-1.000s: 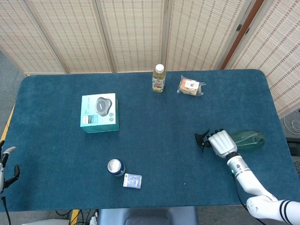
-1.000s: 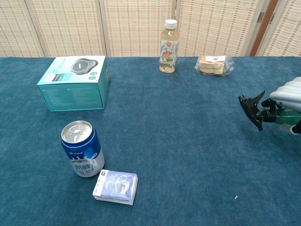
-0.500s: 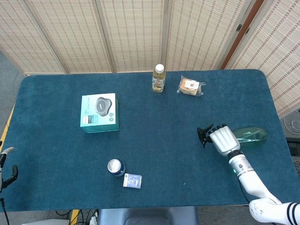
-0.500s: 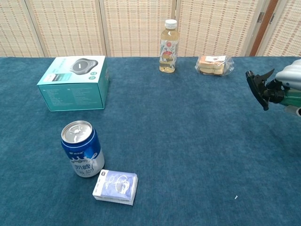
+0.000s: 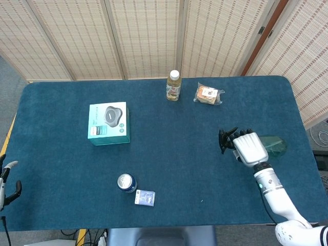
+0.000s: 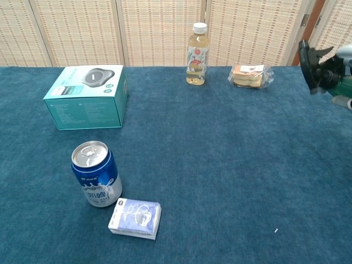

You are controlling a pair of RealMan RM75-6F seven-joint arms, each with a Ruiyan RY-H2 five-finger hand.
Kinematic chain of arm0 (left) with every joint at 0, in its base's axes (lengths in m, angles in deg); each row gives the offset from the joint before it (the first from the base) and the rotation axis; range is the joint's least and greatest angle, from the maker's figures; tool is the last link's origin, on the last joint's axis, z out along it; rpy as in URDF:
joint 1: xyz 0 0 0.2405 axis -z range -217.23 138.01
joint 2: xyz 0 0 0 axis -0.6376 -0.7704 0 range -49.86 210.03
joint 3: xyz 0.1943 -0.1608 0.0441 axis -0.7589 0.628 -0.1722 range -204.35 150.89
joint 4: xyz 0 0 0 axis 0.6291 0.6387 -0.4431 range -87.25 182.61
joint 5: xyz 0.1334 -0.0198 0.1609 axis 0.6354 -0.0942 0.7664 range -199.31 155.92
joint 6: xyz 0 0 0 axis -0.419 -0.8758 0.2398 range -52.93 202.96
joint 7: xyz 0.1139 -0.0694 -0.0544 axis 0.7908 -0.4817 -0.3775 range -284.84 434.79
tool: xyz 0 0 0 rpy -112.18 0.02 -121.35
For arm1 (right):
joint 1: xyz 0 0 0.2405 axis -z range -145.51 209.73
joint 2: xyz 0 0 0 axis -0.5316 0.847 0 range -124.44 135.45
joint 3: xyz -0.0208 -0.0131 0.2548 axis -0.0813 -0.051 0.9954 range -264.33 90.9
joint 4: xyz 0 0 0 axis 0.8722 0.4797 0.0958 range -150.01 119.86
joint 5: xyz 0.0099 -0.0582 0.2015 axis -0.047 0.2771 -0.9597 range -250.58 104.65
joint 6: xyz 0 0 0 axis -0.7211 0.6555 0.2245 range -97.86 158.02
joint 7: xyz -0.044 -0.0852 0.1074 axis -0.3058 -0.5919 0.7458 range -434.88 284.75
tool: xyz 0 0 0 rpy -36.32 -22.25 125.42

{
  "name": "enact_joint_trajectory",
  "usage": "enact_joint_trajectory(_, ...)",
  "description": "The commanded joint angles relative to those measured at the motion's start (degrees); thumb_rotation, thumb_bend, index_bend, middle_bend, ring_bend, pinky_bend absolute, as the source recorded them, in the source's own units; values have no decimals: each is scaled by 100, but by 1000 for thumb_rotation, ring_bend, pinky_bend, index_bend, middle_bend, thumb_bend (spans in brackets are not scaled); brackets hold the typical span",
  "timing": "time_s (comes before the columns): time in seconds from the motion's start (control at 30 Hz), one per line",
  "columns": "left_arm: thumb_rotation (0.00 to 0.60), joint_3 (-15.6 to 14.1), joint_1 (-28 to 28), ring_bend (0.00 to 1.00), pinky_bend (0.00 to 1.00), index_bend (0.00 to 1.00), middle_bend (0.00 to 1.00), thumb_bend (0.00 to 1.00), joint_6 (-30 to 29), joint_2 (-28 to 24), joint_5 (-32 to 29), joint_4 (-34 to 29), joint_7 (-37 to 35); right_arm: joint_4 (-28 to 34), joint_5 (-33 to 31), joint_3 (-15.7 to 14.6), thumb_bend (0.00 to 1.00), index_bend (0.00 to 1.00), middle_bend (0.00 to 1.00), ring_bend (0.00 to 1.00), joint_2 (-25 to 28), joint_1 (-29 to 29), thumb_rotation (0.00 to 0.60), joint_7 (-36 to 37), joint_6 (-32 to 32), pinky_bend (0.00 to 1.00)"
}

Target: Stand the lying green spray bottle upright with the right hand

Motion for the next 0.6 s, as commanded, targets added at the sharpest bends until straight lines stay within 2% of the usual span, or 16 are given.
enact_joint_trajectory(0.03, 600, -9, 27, 0, 0, 176, 0, 508, 32, 13, 21, -22, 26, 264, 183, 212, 357, 524, 577, 374, 186, 156, 600, 432, 272, 380)
enact_joint_trajectory(0.27, 600, -33, 49, 0, 0, 176, 0, 507, 48, -36, 62, -105, 109, 403, 416, 446, 357, 524, 577, 374, 294, 406, 600, 1537, 514, 380)
enact_joint_trajectory(0.53, 600, -33, 91, 0, 0, 176, 0, 508, 115, -118, 65, -160, 103, 433, 765, 553, 356, 524, 577, 374, 227, 638, 600, 2318, 797, 380)
enact_joint_trajectory(0.6, 600, -31, 112, 0, 0, 176, 0, 508, 146, -130, 65, -162, 97, 438, 808, 638, 356, 524, 577, 374, 120, 714, 600, 2896, 858, 380)
